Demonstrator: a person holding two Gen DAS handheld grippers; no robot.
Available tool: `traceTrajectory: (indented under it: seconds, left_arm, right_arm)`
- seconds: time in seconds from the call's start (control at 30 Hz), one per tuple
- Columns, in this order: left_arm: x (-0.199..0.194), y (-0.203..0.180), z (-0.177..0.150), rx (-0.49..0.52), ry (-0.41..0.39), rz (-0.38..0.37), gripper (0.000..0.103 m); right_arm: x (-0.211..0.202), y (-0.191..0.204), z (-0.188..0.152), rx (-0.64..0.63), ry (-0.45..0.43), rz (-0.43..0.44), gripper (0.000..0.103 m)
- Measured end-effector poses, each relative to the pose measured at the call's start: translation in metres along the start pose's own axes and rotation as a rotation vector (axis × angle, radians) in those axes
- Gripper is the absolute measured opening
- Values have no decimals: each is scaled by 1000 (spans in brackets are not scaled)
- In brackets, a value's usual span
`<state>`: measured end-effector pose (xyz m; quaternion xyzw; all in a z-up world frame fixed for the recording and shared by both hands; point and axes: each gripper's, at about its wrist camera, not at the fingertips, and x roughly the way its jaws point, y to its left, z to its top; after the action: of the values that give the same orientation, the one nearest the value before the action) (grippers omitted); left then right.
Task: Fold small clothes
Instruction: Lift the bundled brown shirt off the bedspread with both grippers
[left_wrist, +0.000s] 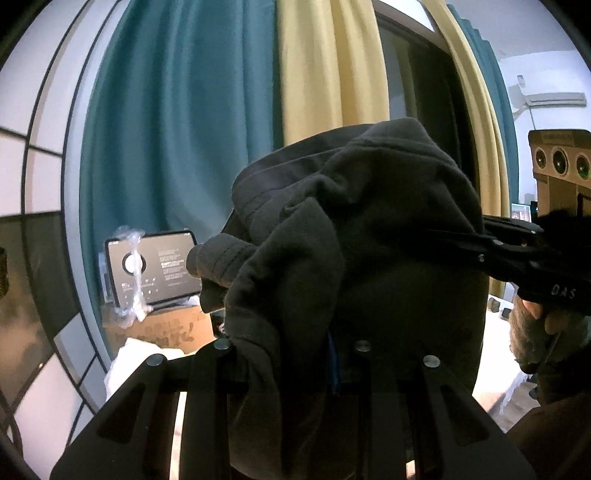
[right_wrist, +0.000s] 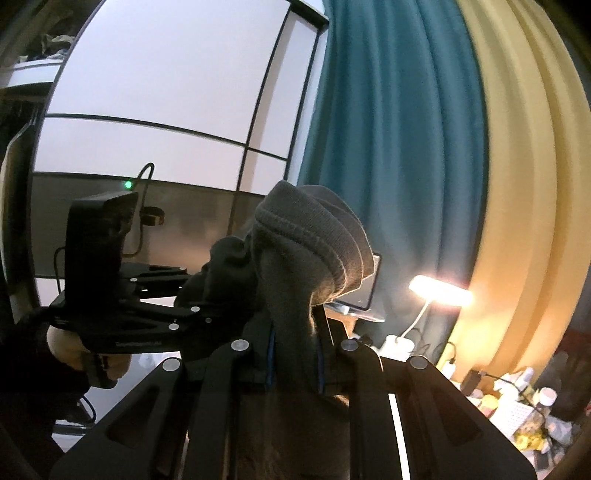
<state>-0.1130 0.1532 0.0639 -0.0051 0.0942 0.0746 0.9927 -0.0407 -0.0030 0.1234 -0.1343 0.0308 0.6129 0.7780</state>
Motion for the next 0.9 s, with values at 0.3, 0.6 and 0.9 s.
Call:
traceTrajectory:
  seconds: [0.3, 0.6, 0.9]
  left_arm:
    - [27, 9, -27, -147, 53, -28, 26]
    - [53, 5, -42, -183, 100, -36, 26]
    - [84, 10, -53, -195, 148, -51, 26]
  right_arm:
    - [23, -11, -32, 108, 72, -10, 17]
    - [38, -33, -58, 170, 131, -35, 17]
    - [70, -64, -81, 224, 189, -61, 18]
